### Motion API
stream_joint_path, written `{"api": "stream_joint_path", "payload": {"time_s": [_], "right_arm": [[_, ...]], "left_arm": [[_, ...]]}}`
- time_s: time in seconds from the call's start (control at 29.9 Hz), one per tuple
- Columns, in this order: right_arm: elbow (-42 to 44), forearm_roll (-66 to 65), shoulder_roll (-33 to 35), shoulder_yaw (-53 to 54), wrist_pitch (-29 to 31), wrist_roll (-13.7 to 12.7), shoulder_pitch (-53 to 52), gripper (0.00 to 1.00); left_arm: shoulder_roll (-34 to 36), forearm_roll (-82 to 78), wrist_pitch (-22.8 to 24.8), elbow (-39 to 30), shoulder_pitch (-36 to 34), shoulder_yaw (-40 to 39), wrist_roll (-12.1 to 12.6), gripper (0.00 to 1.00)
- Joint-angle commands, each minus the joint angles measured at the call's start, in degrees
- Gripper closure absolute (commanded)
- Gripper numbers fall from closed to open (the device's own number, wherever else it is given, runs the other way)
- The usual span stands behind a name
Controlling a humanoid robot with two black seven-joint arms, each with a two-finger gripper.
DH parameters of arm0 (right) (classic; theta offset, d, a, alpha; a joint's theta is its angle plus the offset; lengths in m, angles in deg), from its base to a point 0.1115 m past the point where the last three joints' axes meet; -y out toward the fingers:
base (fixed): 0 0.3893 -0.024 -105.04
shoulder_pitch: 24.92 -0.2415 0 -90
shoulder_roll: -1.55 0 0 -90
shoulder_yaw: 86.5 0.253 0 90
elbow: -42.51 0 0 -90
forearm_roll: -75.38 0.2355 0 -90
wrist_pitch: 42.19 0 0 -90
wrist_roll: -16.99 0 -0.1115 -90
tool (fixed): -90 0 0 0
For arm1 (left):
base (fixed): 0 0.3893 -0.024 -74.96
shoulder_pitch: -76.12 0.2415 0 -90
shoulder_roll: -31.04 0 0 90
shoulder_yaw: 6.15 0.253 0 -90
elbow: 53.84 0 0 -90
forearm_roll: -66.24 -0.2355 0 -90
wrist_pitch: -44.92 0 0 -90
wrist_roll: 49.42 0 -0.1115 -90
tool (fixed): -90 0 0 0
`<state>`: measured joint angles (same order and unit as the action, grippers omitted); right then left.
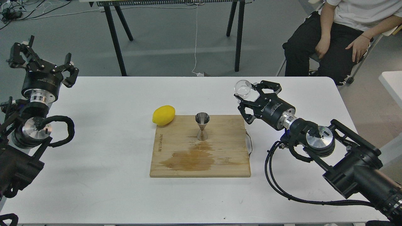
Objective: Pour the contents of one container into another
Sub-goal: 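Move the glass cup with the right gripper above the jigger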
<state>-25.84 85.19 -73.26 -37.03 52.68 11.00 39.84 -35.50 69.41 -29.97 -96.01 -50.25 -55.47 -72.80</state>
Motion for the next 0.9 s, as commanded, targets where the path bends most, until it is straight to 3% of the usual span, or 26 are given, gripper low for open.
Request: {"api": "stream_joint_path", "payload": {"time_s": [0.0, 0.5, 0.87], "right_arm": [[1.11, -6.2, -2.44, -1.48, -0.12, 0.11, -1.12, 0.66], [2.79, -20.7, -6.32, -5.88, -4.86, 0.37, -4.11, 0.66], [2.61, -26.86, -6.32, -6.14, -5.04, 0.37, -4.11, 0.65]], "left_arm": [[0.02, 0.0, 0.0, 0.07, 0.07, 0.01, 0.0, 0.0], [-0.07, 0.0, 0.09, 0.25, 0.07, 0.01, 0.0, 0.0], [0.02, 0.0, 0.18, 0.34, 0.07, 0.01, 0.0, 0.0]]}}
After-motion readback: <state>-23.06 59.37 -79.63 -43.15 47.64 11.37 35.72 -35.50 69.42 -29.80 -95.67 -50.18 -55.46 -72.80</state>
